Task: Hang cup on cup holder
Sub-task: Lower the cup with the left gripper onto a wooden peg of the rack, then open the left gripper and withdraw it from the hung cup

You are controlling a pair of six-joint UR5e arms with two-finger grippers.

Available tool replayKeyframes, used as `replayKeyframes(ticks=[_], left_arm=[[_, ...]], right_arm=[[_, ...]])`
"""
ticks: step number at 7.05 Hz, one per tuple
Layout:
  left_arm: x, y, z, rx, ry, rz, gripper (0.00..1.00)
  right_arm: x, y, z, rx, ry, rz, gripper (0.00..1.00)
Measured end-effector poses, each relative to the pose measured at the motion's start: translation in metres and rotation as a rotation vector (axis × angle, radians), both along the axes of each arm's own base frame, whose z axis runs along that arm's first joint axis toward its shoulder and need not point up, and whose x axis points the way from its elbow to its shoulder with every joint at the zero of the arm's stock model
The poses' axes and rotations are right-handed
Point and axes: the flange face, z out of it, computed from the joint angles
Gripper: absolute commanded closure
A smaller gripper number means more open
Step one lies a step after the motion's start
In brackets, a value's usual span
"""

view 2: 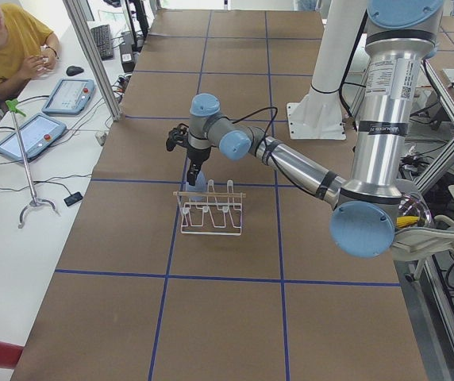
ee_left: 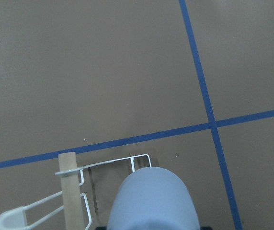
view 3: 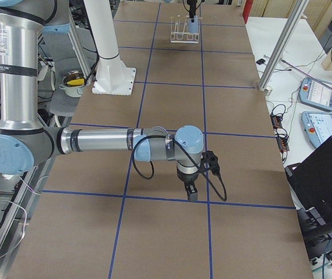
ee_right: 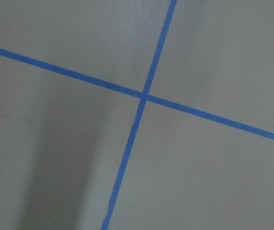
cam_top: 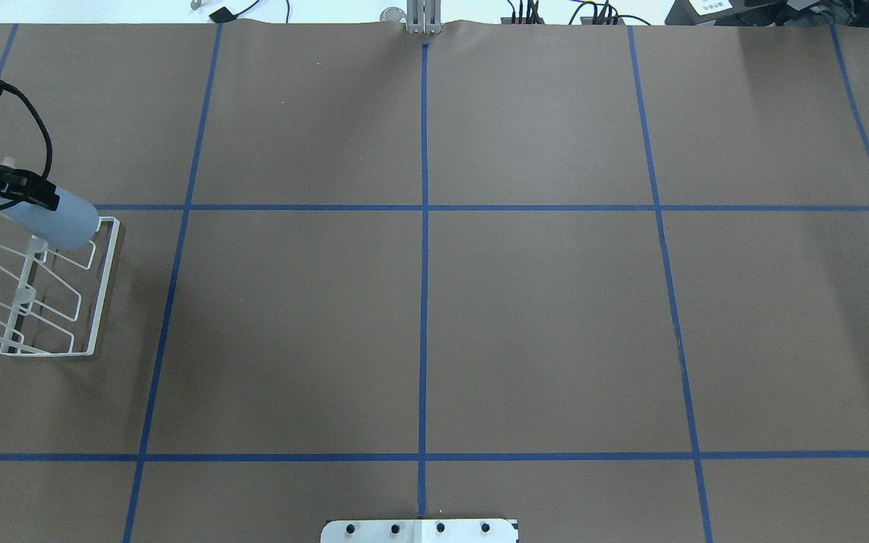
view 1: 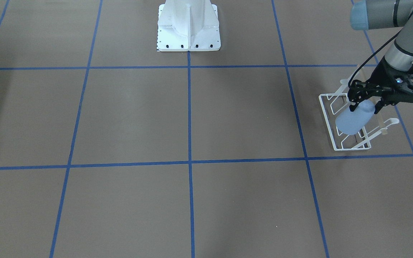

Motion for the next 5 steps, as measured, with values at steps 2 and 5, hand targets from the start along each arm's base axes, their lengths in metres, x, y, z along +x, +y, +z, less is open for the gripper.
replayKeyframes(ticks=[2,5], left_arm=[[0.014,-0.003,0.005,-0.010,-0.008,0.015,0.52],[0.021,-0.011,0.010,-0.001,-0.032,0.012,0.01]], right_arm=[[0.000,0.000,0.000,-0.001,0.000,0.000,0.00],[0.000,0.000,0.000,0.000,0.000,0.000,0.00]])
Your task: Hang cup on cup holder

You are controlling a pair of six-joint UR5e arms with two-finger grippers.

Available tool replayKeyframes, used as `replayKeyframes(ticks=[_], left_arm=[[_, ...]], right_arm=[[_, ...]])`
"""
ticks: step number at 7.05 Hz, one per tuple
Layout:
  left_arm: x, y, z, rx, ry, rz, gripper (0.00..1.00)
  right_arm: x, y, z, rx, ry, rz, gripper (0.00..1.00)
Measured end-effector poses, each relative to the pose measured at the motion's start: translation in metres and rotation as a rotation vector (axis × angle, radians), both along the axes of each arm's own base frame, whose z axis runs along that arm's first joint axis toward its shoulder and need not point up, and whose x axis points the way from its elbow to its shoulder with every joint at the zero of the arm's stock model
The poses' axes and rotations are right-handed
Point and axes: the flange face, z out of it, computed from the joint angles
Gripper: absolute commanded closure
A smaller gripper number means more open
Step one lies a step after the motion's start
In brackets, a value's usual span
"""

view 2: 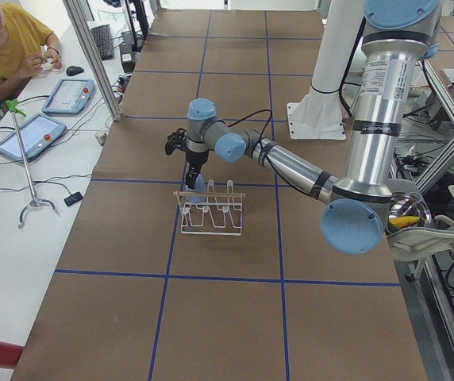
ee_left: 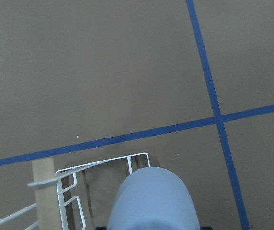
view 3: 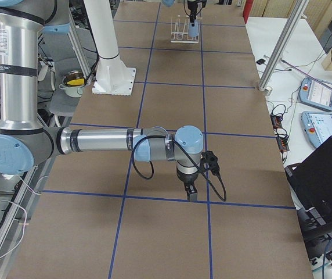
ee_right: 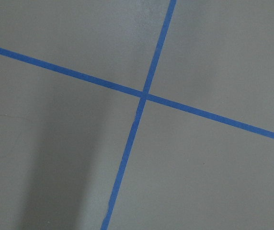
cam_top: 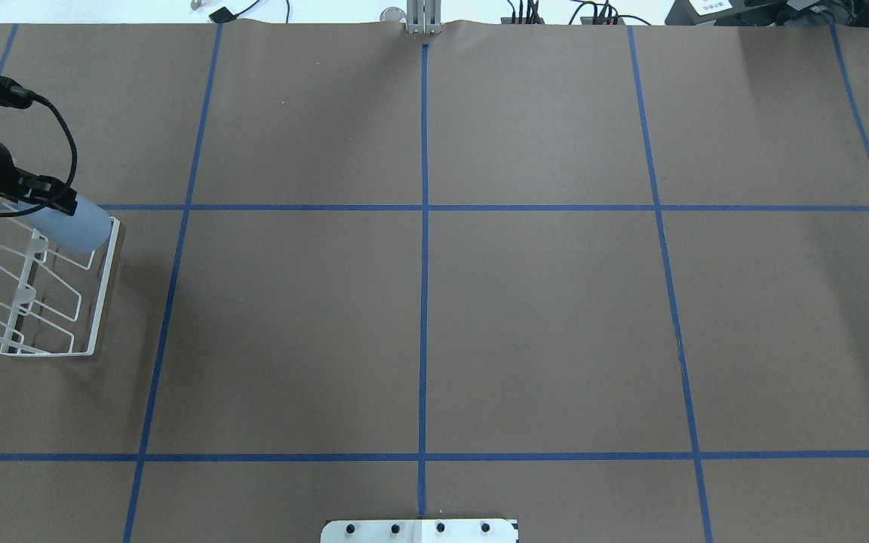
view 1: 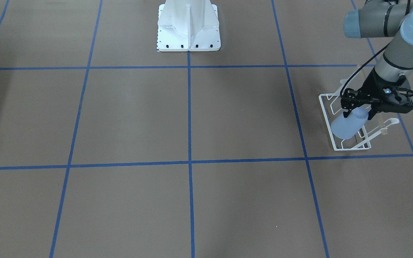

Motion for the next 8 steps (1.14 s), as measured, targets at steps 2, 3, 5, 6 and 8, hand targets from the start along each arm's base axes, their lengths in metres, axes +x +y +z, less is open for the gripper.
replayKeyframes(ticks=[2,3,5,6,8], left_arm=[[0.001,-0.003,-0.006,0.013,-0.010,-0.009,0.01],[-0.006,-0.006,-0.012,0.011,-0.016,0.000,0.01],[-0.072,-0.019,-0.019,0.031,-0.074,0.070,0.01],[-0.120,-0.024,-0.008,0.048,-0.095,0.106,0.01],[-0.203,-0.016,0.039,0.059,-0.097,0.148,0.01]], right_arm=[[0.000,0.000,0.000,0.000,-0.002,0.000,0.00],[0.000,0.000,0.000,-0.001,-0.005,0.000,0.00],[0.000,0.001,0.002,-0.006,-0.002,0.000,0.00],[0.000,0.002,0.003,-0.009,-0.002,0.001,0.00],[0.000,0.003,0.005,-0.014,-0.005,0.001,0.00]])
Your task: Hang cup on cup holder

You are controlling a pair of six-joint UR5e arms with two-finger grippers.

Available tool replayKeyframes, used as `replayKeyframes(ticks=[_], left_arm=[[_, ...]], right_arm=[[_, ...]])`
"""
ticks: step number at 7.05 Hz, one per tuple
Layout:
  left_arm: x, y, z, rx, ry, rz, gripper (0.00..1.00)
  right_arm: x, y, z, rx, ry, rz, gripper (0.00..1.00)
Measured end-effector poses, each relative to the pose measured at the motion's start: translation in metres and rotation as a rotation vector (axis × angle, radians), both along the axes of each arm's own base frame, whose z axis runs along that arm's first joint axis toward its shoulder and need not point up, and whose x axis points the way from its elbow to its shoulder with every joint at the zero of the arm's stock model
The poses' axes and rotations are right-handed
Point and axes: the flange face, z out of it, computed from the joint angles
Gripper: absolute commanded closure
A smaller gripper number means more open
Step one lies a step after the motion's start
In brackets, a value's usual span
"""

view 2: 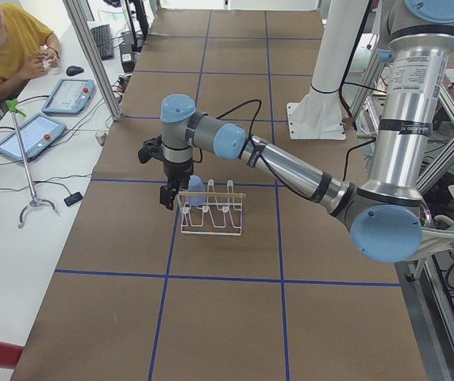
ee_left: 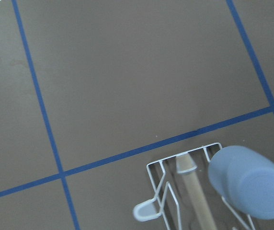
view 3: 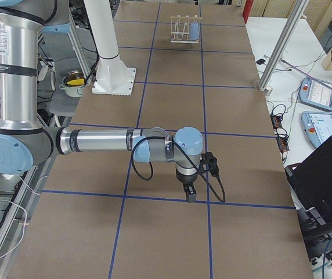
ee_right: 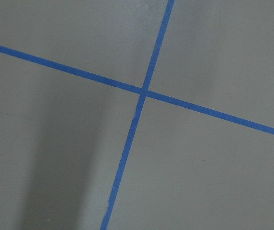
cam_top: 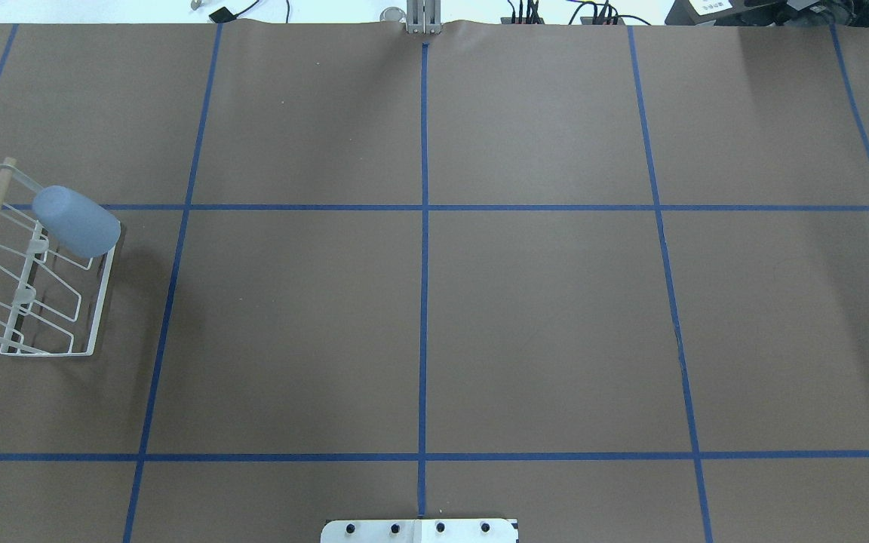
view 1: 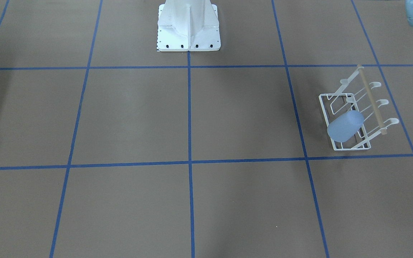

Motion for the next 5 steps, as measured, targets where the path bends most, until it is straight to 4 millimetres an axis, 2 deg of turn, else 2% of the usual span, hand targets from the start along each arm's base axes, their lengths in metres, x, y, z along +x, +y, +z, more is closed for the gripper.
replayKeyframes(ticks=[2,3,5], left_arm=[[-0.061,0.037,0.057,-0.052,0.003,-0.034,0.01],[-0.081,0.054,0.079,-0.085,0.005,-0.066,0.01],[-0.090,0.078,0.103,-0.122,0.028,-0.087,0.01]], right_arm=[[0.000,0.002,0.003,-0.007,-0.001,0.000,0.00],[0.000,0.003,0.004,-0.009,0.000,0.000,0.00],[0.000,0.004,0.005,-0.013,-0.002,0.001,0.00]])
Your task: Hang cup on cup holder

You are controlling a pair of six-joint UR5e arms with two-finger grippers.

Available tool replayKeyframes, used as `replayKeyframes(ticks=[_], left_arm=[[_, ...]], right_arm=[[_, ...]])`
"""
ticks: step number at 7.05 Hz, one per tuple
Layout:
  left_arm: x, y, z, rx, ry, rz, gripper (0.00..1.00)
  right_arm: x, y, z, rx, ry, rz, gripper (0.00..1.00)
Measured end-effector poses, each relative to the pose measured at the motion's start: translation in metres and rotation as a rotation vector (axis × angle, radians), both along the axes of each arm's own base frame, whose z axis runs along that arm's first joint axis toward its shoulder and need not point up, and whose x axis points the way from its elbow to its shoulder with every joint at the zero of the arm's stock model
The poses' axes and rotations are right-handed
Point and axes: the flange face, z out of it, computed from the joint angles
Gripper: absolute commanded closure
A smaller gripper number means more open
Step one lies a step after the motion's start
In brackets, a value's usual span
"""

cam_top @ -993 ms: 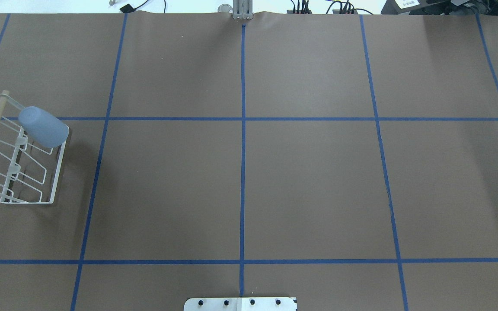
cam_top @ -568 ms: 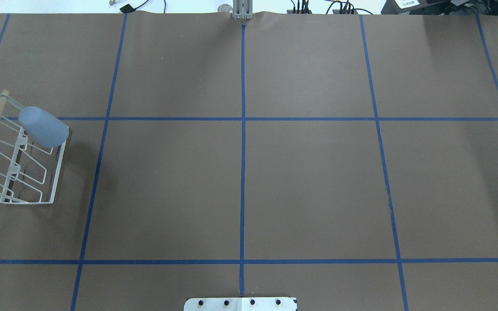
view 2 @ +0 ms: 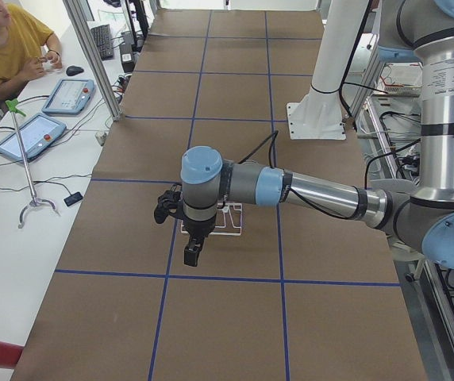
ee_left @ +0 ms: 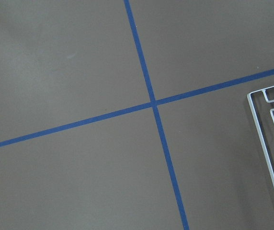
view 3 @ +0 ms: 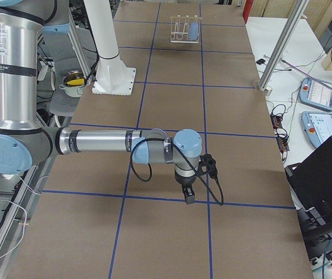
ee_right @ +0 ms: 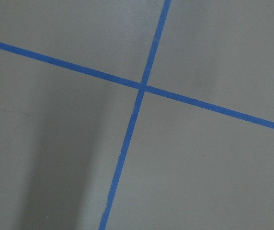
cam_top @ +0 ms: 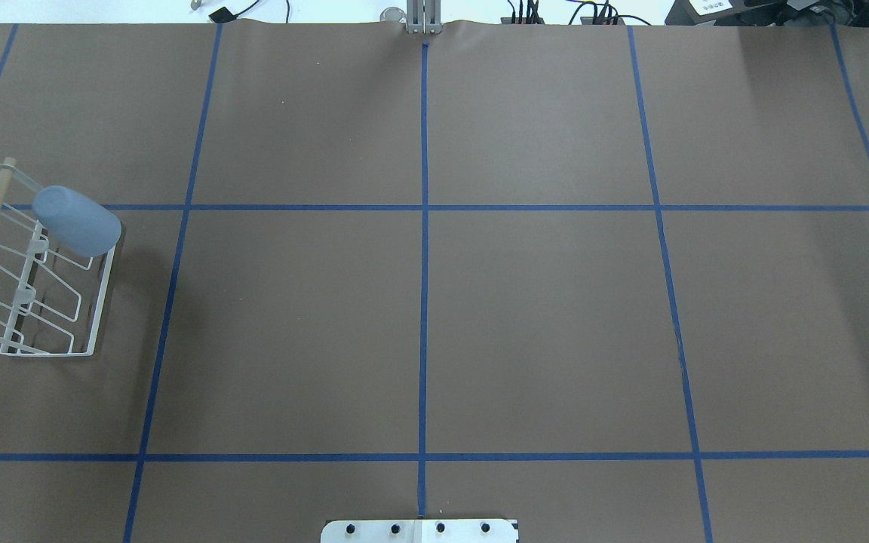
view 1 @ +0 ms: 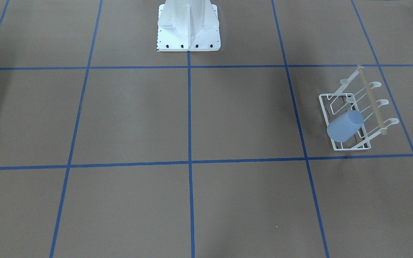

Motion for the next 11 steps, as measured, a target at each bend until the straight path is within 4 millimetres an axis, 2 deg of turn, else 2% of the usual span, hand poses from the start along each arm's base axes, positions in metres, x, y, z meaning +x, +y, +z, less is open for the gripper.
replayKeyframes(ticks=[1,3,6,11], left_arm=[[0.001,0.010,0.005,-0.008,0.031,-0.003,0.01],[0.000,0.017,-0.002,0.008,0.074,-0.007,0.01],[0.000,0.017,-0.013,0.037,0.080,-0.001,0.01],[0.001,0.018,-0.014,0.040,0.080,0.000,0.01]], right_arm=[[0.000,0.000,0.000,-0.003,-0.001,0.003,0.00],[0.000,0.001,0.001,-0.007,-0.002,0.007,0.00],[0.000,0.003,0.003,-0.012,0.000,0.007,0.00],[0.001,0.006,0.006,-0.017,0.006,0.006,0.00]])
